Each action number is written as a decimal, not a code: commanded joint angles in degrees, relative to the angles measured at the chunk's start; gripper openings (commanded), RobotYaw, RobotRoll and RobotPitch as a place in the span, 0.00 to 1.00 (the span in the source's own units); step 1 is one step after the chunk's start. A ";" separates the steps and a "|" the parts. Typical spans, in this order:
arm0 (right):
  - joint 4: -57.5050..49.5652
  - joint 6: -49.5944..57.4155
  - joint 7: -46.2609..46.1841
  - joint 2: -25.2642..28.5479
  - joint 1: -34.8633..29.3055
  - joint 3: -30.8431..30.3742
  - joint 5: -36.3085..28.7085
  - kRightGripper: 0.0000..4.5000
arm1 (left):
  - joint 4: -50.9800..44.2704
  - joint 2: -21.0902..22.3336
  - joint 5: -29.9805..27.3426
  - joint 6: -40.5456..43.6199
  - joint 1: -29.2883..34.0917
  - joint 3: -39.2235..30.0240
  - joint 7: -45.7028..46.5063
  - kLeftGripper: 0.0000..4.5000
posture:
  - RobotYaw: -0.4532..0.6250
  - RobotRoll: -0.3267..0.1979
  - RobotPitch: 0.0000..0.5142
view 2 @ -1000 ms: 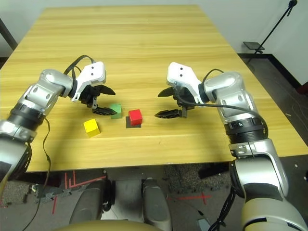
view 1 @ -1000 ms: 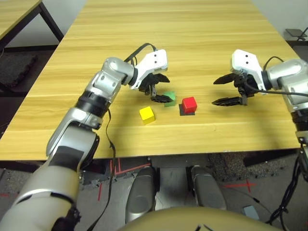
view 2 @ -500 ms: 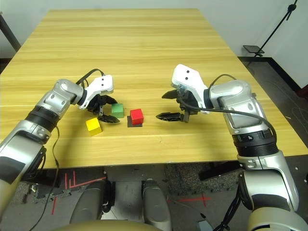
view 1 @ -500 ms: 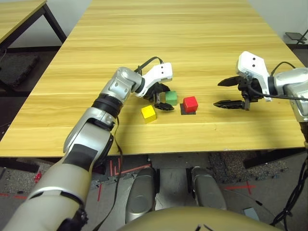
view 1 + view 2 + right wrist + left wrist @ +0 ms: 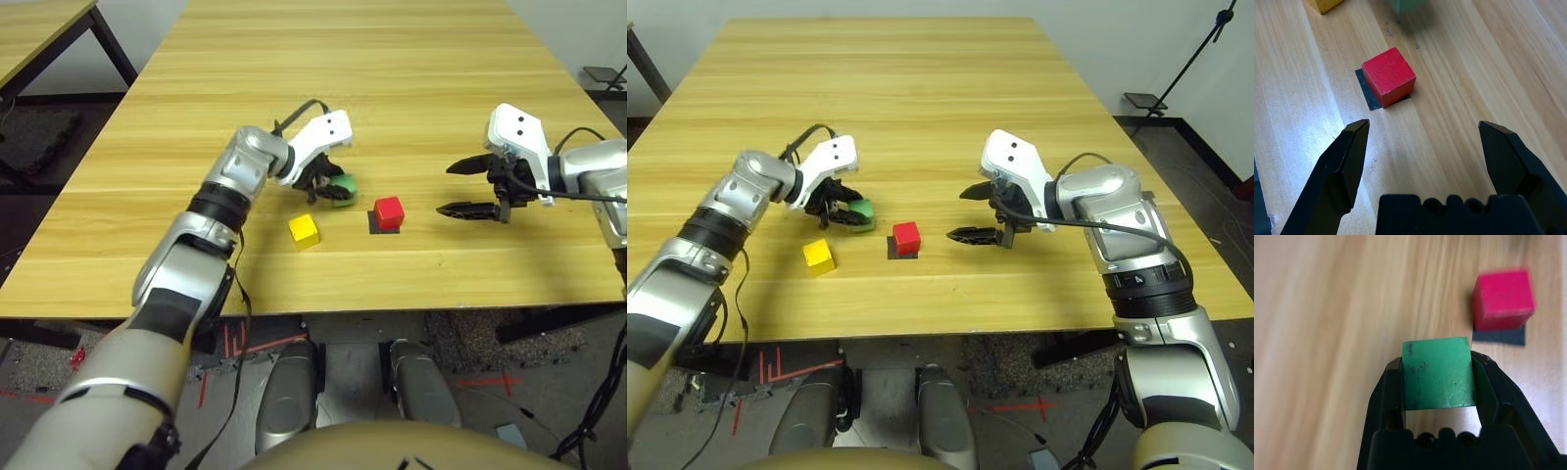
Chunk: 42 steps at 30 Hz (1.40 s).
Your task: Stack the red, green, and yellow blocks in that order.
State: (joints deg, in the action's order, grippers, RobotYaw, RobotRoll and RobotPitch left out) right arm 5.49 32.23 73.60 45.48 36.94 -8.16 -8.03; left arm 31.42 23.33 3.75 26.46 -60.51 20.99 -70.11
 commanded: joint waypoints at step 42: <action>-7.29 5.66 -5.45 1.86 -5.82 0.39 -5.39 1.00 | -10.84 -10.19 -4.66 15.70 4.92 3.79 7.94 0.45 | 0.44 0.52 0.21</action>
State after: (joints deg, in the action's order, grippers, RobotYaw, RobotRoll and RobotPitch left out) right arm -0.92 37.47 68.48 46.71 31.81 -8.13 -12.53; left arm 20.36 13.20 -0.78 42.92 -55.78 23.85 -62.42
